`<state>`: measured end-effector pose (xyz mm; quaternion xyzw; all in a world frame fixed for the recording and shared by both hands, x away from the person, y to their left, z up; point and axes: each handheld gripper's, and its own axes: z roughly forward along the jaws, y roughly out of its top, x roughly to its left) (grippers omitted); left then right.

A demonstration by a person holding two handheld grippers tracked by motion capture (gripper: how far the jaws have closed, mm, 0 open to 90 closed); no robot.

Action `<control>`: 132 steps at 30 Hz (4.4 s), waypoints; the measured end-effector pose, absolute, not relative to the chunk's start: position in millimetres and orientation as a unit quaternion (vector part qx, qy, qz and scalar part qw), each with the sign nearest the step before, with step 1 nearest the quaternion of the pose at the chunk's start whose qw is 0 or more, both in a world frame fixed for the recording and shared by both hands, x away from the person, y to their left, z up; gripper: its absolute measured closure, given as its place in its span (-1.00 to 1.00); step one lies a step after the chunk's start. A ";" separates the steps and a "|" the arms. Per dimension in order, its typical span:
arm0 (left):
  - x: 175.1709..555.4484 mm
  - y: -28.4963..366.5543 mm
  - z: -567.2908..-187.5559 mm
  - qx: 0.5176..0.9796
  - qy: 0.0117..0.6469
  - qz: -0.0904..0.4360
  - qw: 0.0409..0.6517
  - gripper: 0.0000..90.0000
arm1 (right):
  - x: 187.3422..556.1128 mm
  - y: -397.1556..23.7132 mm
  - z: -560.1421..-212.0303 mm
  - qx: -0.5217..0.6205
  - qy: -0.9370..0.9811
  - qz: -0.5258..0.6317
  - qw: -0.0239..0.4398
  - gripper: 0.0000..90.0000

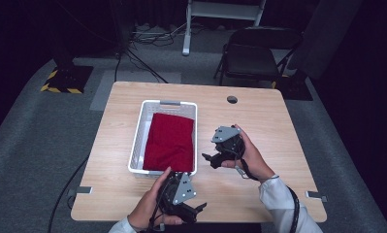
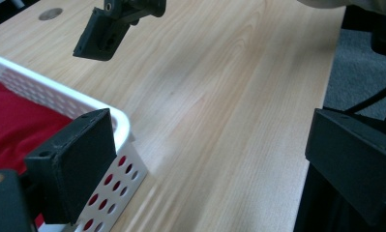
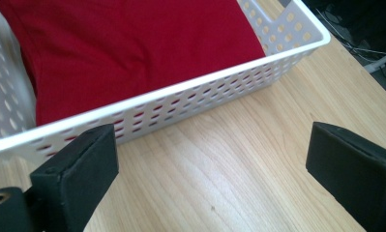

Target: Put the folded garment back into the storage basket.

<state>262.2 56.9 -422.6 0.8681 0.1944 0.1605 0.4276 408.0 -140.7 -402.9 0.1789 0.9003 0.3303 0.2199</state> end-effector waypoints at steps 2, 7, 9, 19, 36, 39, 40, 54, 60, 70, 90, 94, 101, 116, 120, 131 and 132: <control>261.6 55.5 -424.1 0.870 0.190 0.155 0.428 -0.92 | 406.3 -143.3 -403.7 0.178 0.901 0.328 0.220 -0.90; 259.0 50.9 -427.2 0.874 0.177 0.147 0.429 -0.92 | 403.1 -151.1 -406.0 0.180 0.902 0.323 0.221 -0.90; 258.0 48.0 -429.3 0.877 0.170 0.145 0.426 -0.91 | 401.6 -154.3 -407.2 0.183 0.902 0.323 0.220 -0.90; 257.7 37.1 -443.1 0.883 0.170 0.132 0.416 -0.89 | 396.6 -170.5 -412.5 0.190 0.903 0.315 0.220 -0.90; 265.7 29.7 -464.6 0.900 0.183 0.113 0.380 -0.86 | 387.6 -190.5 -423.3 0.195 0.909 0.298 0.217 -0.90; 266.9 28.7 -467.7 0.902 0.183 0.110 0.375 -0.86 | 386.1 -194.2 -425.8 0.196 0.910 0.296 0.216 -0.90; 266.9 28.7 -467.7 0.902 0.183 0.110 0.375 -0.86 | 386.1 -194.2 -425.8 0.196 0.910 0.296 0.216 -0.90; 273.6 28.0 -481.0 0.910 0.190 0.098 0.354 -0.84 | 378.1 -211.1 -434.4 0.204 0.910 0.289 0.215 -0.90; 275.7 28.4 -484.5 0.913 0.190 0.094 0.348 -0.83 | 374.1 -218.8 -440.2 0.211 0.910 0.287 0.213 -0.90; 278.1 29.3 -490.6 0.916 0.194 0.088 0.340 -0.83 | 368.0 -230.1 -446.1 0.219 0.908 0.287 0.213 -0.90; 280.7 33.7 -499.9 0.909 0.198 0.073 0.361 -0.87 | 354.2 -255.0 -461.2 0.233 0.907 0.282 0.211 -0.91; 280.6 33.5 -500.0 0.908 0.198 0.073 0.361 -0.87 | 352.1 -259.7 -465.0 0.234 0.907 0.282 0.208 -0.91; 280.8 33.5 -500.0 0.909 0.197 0.072 0.361 -0.87 | 347.4 -268.9 -471.7 0.244 0.904 0.288 0.199 -0.91; 280.8 33.4 -500.0 0.908 0.197 0.073 0.362 -0.87 | 336.0 -287.4 -482.7 0.264 0.897 0.306 0.181 -0.91; 280.9 33.4 -500.0 0.908 0.196 0.073 0.362 -0.87 | 334.8 -293.0 -486.7 0.270 0.895 0.308 0.176 -0.91; 280.7 33.4 -500.0 0.908 0.197 0.072 0.361 -0.87 | 329.8 -310.6 -494.4 0.292 0.883 0.335 0.154 -0.95; 280.8 33.4 -500.0 0.909 0.197 0.072 0.361 -0.87 | 329.3 -312.5 -495.1 0.294 0.881 0.337 0.151 -0.96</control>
